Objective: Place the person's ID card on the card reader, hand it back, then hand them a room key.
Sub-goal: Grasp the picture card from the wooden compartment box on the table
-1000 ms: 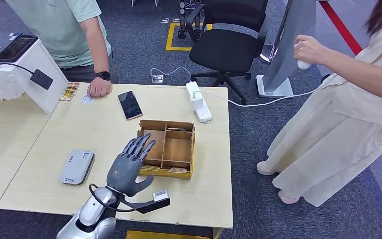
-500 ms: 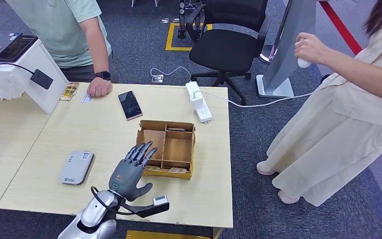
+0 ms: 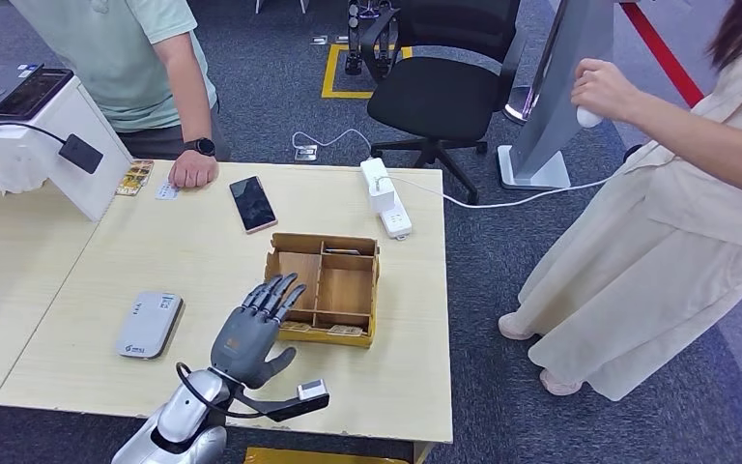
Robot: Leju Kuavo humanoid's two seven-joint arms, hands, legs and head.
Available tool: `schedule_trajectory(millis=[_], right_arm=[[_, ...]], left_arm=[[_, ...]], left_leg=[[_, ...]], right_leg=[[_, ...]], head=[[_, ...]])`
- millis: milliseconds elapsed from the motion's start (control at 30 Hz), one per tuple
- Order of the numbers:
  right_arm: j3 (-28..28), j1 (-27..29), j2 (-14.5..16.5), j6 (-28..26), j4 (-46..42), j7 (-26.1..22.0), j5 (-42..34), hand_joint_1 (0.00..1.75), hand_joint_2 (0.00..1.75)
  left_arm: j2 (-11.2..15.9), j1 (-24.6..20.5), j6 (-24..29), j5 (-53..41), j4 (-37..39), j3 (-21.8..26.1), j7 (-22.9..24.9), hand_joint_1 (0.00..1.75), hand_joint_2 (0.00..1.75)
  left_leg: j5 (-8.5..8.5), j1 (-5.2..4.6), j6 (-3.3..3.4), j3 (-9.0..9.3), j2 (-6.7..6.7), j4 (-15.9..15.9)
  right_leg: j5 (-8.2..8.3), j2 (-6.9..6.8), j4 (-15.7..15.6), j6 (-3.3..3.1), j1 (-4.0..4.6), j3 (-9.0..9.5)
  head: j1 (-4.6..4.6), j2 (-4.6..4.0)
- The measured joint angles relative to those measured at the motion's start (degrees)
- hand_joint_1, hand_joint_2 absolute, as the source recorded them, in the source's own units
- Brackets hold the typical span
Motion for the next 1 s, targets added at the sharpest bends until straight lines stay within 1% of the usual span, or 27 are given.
schedule_trajectory(millis=[100, 300, 400, 533, 633, 833, 1000], right_arm=[[0.1, 0.0, 0.0, 0.0, 0.0, 0.0, -0.1, 0.0, 0.0], [0.2, 0.0, -0.1, 0.0, 0.0, 0.0, -0.2, 0.0, 0.0], [0.3, 0.0, -0.1, 0.0, 0.0, 0.0, -0.4, 0.0, 0.0], [0.3, 0.0, -0.1, 0.0, 0.0, -0.1, -0.8, 0.0, 0.0], [0.3, 0.0, -0.1, 0.0, 0.0, -0.2, -0.9, 0.0, 0.0], [0.5, 0.0, -0.1, 0.0, 0.0, 0.0, -1.0, 0.0, 0.0], [1.2, 0.0, -0.1, -0.3, 0.0, 0.6, -0.7, 0.0, 0.0]], left_arm=[[0.0, -0.2, 0.8, 0.0, 0.0, 0.0, 0.0, 1.75, 1.75], [0.0, -0.5, 0.7, 0.0, 0.0, 0.0, 0.0, 1.75, 1.75], [-0.1, -0.5, -0.5, 0.3, 0.0, -0.3, -0.2, 1.75, 1.75], [-0.2, -1.1, -4.1, 2.1, 0.2, -1.3, -0.3, 1.75, 1.75], [-0.2, -1.9, -5.5, 3.0, 0.3, -2.1, -0.6, 1.75, 1.75], [0.0, -2.6, -6.6, 4.0, 0.8, -3.3, -1.1, 1.75, 1.75], [0.2, -3.0, -5.4, 4.5, 1.0, -3.9, -1.1, 1.75, 1.75]], left_leg=[[0.0, 0.0, 0.0, 0.0, 0.0, 0.0], [0.0, 0.0, 0.0, 0.0, 0.0, 0.0], [-0.01, 0.0, 0.01, 0.0, 0.0, 0.0], [-0.02, -0.02, 0.04, -0.01, -0.03, 0.0], [-0.03, -0.04, 0.06, 0.0, -0.04, 0.0], [-0.01, -0.11, 0.1, 0.01, -0.11, 0.0], [-0.01, -0.15, 0.16, 0.01, -0.12, 0.0]], right_leg=[[0.0, 0.0, 0.0, 0.0, 0.0, 0.0], [0.0, 0.0, 0.0, 0.0, 0.0, 0.0], [-0.01, -0.01, 0.0, 0.01, 0.0, 0.0], [-0.02, -0.05, 0.0, 0.03, -0.02, 0.02], [-0.02, -0.07, 0.0, 0.04, -0.04, 0.04], [-0.02, -0.12, 0.0, 0.04, -0.09, 0.07], [-0.02, -0.12, 0.0, 0.05, -0.12, 0.07]], head=[[0.0, 0.0], [0.0, -0.01], [0.0, 0.0], [0.01, 0.0], [0.0, 0.0], [0.01, 0.0], [0.01, 0.01]])
